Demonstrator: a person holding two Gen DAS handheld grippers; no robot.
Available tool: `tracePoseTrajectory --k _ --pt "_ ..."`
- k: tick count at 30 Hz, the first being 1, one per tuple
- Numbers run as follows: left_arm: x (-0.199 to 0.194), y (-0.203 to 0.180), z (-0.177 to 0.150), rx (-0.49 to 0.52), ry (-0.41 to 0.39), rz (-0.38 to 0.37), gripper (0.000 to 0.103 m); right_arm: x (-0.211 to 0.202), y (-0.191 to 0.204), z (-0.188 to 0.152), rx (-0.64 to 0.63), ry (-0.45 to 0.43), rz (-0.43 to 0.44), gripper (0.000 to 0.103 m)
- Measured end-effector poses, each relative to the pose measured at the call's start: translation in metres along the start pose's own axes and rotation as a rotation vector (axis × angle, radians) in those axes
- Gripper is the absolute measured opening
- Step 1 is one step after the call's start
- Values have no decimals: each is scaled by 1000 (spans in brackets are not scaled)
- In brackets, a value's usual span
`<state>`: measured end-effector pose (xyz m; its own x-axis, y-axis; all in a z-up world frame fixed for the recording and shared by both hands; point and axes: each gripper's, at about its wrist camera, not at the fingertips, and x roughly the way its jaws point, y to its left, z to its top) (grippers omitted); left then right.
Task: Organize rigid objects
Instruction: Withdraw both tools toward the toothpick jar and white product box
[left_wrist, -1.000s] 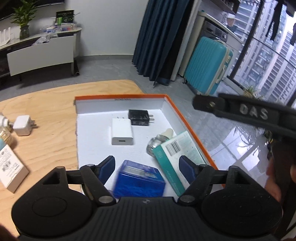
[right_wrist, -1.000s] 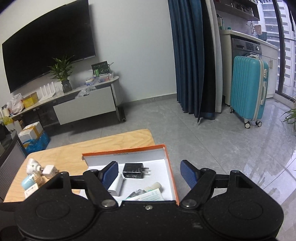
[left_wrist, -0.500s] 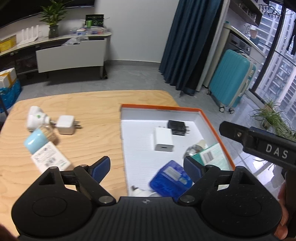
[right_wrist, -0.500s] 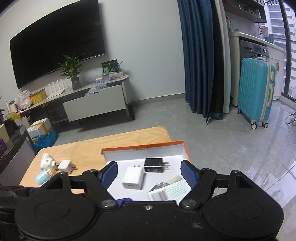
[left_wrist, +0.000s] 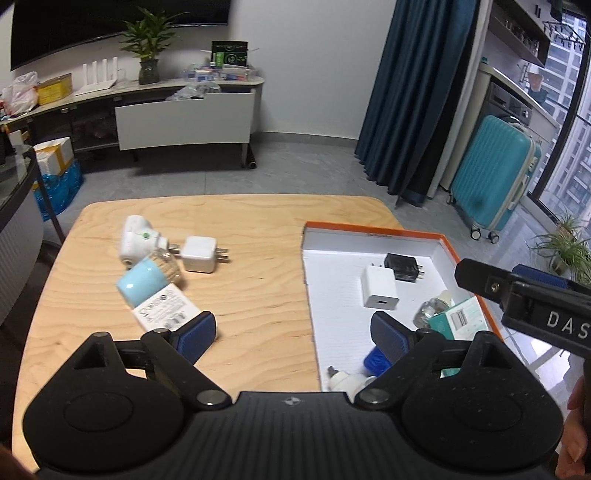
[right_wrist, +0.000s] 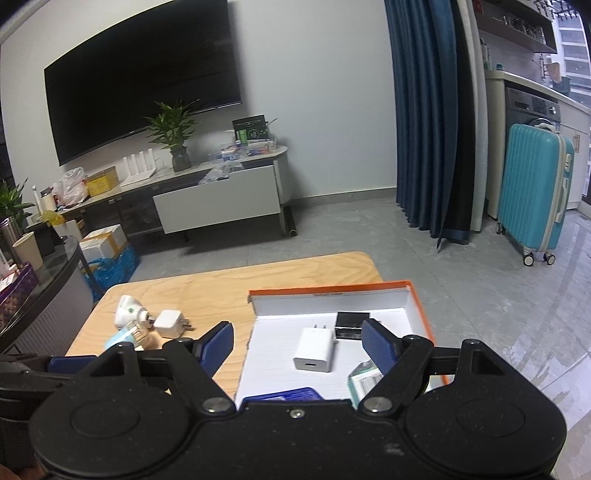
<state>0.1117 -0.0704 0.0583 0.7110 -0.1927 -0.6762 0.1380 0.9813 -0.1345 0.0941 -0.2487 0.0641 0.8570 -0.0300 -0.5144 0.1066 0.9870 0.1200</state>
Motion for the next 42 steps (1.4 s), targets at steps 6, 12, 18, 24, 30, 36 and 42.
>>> tracePoseTrajectory --k 6,12,18,24,30,36,42 --pt "-2 13 -1 -7 1 22 94 6 12 -1 -7 11 19 91" --pt "2 26 1 -28 7 36 94 16 21 -2 -18 30 33 91" --pt "7 36 0 -33 19 46 94 25 28 -5 -27 55 39 91" --pt "12 48 -4 -44 29 52 95 35 35 -10 -34 82 46 91" --pt "17 66 -8 -64 44 69 95 46 45 -15 -43 103 62 91" --pt "17 84 -11 -81 51 90 95 54 55 -18 -55 121 80 91" --pt "18 99 -15 -107 60 111 96 60 64 -22 -70 138 101 91"
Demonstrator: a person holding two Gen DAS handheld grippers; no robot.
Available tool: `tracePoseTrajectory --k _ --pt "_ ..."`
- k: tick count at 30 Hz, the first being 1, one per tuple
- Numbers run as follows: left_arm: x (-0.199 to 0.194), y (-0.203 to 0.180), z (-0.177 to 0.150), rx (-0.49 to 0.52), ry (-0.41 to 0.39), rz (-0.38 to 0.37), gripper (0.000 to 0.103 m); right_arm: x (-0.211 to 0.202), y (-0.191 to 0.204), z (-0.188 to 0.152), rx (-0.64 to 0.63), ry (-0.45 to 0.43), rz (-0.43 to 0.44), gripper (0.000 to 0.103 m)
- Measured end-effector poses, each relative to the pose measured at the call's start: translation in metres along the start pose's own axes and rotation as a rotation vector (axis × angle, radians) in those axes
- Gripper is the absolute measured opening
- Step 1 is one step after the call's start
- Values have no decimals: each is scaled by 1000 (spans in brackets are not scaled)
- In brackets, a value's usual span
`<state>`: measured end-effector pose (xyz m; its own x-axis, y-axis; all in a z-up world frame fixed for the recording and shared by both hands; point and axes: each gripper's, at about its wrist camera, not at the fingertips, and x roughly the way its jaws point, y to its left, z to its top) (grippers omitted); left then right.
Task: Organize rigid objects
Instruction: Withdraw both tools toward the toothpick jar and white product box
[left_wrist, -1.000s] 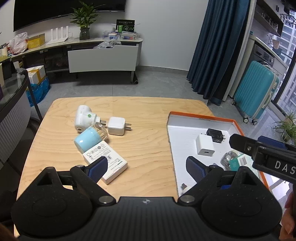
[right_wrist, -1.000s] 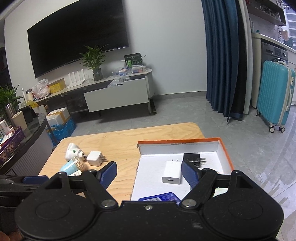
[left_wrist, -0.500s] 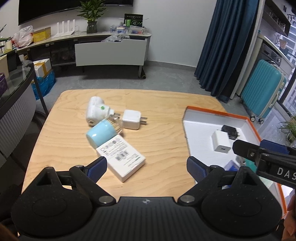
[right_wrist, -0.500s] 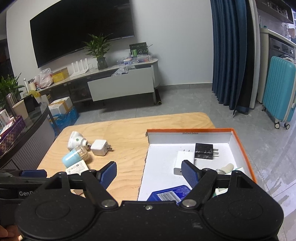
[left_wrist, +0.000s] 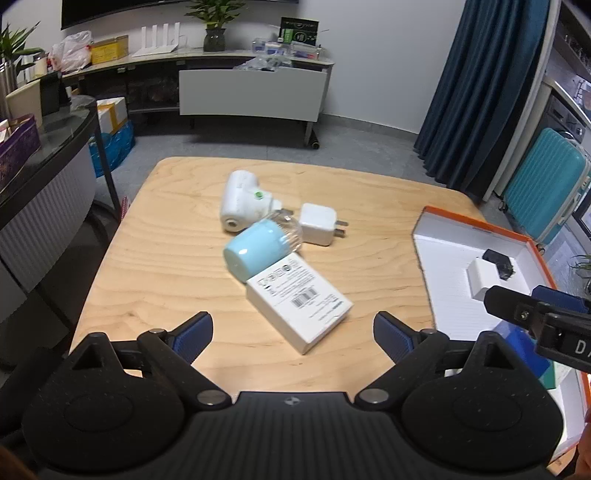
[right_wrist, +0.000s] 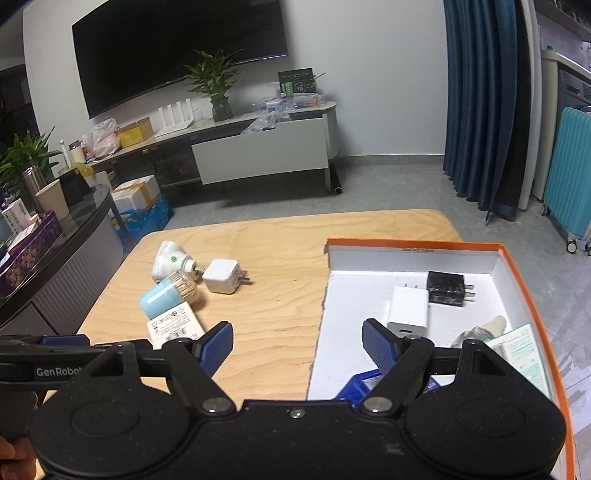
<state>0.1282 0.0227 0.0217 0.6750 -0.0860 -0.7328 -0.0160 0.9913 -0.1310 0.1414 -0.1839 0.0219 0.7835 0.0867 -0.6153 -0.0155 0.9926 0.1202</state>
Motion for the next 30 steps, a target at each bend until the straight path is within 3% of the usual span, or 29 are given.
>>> tracePoseTrajectory --k 30 --pt "8 28 -2 -53 18 33 97 26 40 -7 -91 66 77 91"
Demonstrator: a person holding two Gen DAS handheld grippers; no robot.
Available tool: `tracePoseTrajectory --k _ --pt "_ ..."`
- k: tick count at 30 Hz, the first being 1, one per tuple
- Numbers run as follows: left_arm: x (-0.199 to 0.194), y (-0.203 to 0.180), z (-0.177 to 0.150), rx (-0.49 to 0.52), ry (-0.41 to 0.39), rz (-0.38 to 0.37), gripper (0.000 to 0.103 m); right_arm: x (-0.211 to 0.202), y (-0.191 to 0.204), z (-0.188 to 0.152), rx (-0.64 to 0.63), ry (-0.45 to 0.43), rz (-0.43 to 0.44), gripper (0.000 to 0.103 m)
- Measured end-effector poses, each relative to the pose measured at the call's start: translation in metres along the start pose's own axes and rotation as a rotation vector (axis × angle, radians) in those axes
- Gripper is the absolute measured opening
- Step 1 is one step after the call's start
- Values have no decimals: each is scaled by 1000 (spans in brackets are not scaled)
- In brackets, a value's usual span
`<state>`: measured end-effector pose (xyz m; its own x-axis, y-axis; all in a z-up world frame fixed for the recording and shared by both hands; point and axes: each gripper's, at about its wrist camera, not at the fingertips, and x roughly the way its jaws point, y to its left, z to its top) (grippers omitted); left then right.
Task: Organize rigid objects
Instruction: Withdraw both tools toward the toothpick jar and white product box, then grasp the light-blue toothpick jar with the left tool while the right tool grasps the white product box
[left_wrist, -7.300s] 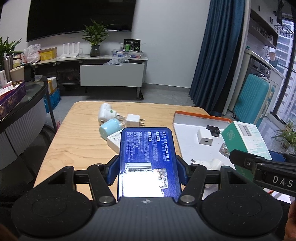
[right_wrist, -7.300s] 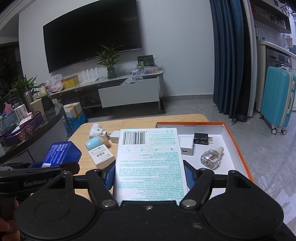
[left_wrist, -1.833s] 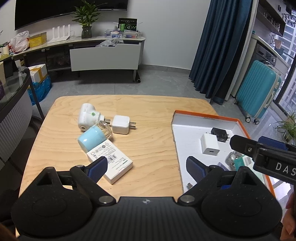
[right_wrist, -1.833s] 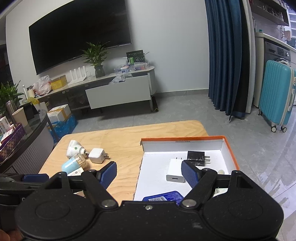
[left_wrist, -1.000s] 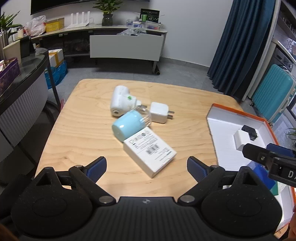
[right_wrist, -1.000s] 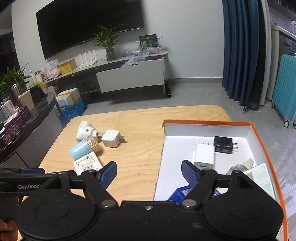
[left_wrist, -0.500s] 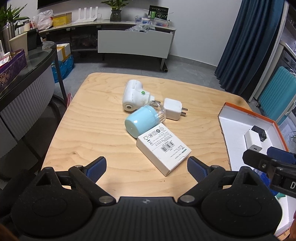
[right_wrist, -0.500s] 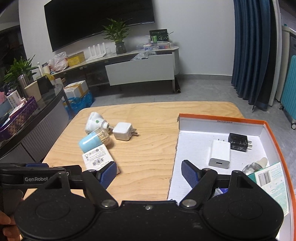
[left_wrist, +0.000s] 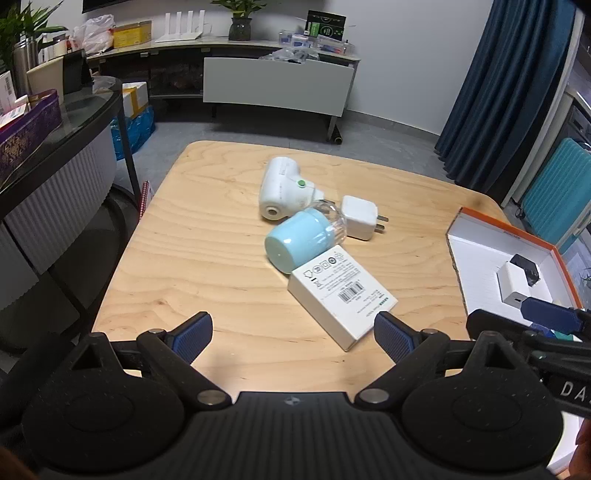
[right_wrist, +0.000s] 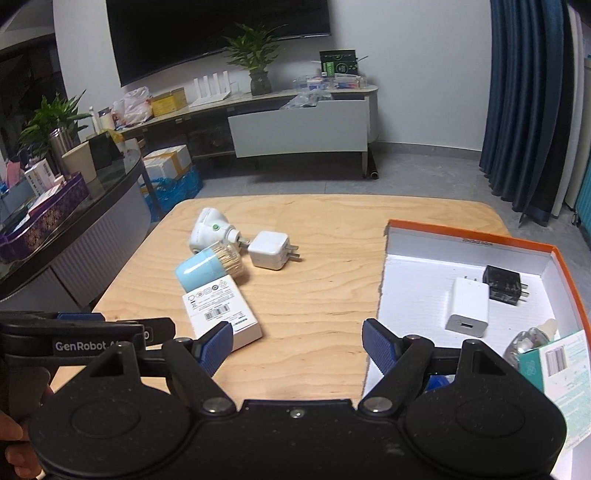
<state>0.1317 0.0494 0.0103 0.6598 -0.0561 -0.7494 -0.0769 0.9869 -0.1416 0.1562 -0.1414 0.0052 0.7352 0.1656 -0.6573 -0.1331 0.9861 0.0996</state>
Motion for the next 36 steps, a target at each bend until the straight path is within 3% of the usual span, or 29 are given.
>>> tracePoseTrajectory --k 8,19,24,28,31,36 --pt "4 19 1 -30 4 22 97 20 16 2 -67 33 54 91" --pt "5 54 5 -79 -3 70 97 78 50 15 -212 126 141 92" --pt "9 66 8 -94 -1 77 97 106 64 17 -264 168 116 92" --pt "14 67 12 -89 -6 58 98 123 66 16 -241 188 103 91" --pt "19 62 16 -66 -16 39 99 120 58 14 -166 171 37 71" --pt "32 45 24 11 -38 -10 100 102 22 7 17 171 -69 71"
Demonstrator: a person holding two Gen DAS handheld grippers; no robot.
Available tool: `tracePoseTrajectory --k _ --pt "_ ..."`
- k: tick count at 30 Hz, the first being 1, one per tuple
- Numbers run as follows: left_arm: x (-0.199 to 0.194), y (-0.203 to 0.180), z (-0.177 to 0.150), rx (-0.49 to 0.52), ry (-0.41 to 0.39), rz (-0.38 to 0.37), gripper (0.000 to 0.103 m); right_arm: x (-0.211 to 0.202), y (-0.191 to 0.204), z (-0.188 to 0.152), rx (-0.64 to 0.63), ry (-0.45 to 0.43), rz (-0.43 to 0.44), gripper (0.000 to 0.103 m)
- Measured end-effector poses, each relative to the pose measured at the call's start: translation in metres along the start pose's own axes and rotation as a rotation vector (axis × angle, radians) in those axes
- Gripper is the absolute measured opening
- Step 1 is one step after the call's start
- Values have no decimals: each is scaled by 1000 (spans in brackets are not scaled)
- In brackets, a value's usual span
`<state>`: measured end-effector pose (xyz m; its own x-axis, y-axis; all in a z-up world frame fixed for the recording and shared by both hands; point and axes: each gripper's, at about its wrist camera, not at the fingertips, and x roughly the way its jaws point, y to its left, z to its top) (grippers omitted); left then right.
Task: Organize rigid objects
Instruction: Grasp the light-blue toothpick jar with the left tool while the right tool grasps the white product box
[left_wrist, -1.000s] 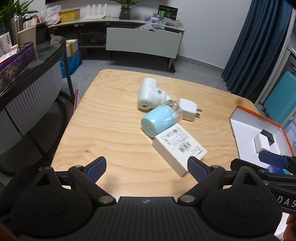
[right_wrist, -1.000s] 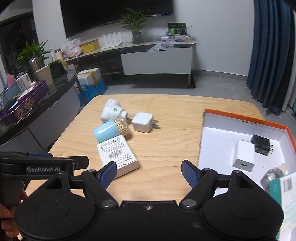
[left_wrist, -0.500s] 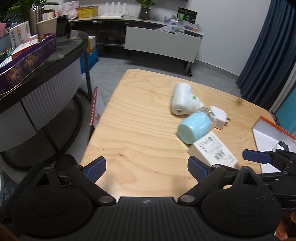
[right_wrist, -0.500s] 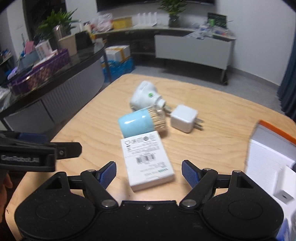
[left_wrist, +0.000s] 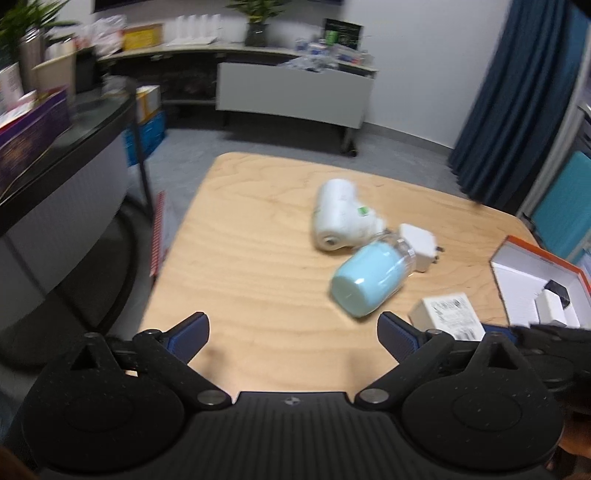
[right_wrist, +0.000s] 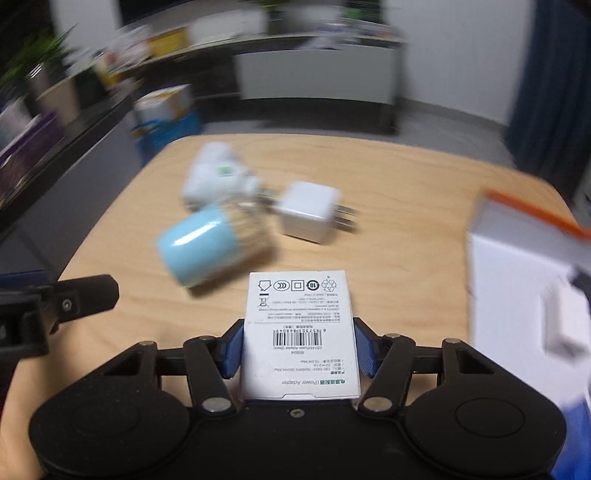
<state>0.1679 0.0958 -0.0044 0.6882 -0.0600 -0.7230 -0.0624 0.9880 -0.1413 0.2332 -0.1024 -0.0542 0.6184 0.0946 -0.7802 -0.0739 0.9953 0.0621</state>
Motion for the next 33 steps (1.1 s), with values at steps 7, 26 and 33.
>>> tracePoseTrajectory --k 7,26,33 --pt "33 -36 14 221 -41 -75 101 -17 -17 -14 62 29 -16 72" --pt "65 -52 5 295 -11 -92 47 -20 -11 -21 -20 -21 -20 71" --pt "36 -43 -12 198 -10 -76 47 -33 -15 -24 15 -61 -1 71"
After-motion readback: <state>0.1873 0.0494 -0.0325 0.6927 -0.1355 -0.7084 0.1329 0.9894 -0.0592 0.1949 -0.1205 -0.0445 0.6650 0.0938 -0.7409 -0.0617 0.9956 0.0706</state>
